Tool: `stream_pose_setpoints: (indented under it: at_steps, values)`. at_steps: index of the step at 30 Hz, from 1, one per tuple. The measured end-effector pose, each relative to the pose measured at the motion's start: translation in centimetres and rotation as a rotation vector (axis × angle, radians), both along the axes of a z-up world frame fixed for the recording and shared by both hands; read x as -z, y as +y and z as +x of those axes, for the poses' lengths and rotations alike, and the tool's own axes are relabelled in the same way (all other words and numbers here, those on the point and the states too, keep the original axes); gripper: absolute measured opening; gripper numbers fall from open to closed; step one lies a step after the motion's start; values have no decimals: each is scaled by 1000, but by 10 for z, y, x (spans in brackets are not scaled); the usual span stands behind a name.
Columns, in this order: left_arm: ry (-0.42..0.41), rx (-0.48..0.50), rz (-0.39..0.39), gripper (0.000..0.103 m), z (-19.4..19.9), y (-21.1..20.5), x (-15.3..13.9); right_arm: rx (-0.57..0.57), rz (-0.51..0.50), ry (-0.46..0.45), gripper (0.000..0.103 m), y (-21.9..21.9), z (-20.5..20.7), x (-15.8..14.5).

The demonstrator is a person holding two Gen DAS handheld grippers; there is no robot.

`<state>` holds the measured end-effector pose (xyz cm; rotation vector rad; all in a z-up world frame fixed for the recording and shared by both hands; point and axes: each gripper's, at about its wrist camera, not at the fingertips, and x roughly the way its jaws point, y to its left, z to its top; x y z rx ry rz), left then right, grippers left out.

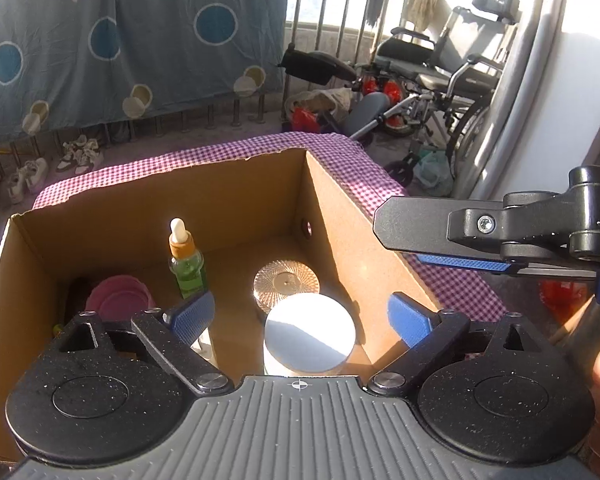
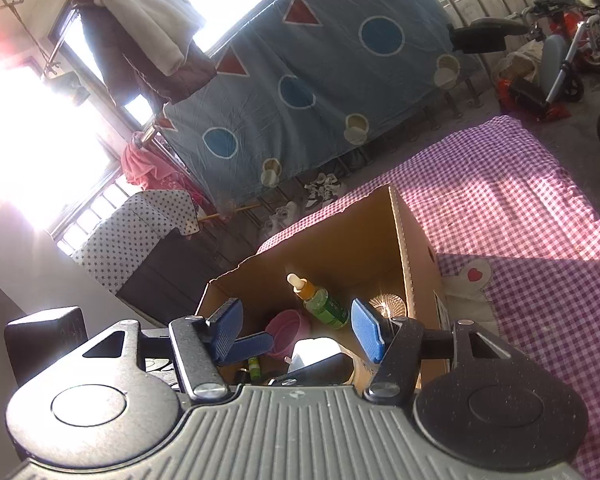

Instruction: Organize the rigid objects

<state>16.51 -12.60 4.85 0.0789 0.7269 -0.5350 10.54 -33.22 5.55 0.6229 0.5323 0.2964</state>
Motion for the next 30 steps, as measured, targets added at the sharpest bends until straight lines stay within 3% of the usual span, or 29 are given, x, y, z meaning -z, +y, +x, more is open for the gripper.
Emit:
stream_pose_setpoints:
  at_steps: [6, 10, 14, 19, 24, 30]
  values:
    - [-123, -47, -82, 102, -35, 34, -29, 126, -140, -75, 81, 7, -39, -23]
    - [-160, -117, -125, 103, -53, 60, -38, 174, -261, -120, 102, 20, -63, -36]
    - [-139, -258, -104, 103, -57, 78, -36, 194, -384, -148, 103, 42, -80, -44]
    - [-130, -427, -36, 103, -56, 94, -29, 169, -520, -104, 103, 76, -83, -37]
    - [-82, -445, -63, 103, -52, 108, -22, 174, -596, -54, 103, 104, -72, -26]
    - [-117, -454, 17, 103, -59, 111, -12, 169, -652, -13, 103, 131, -55, -15]
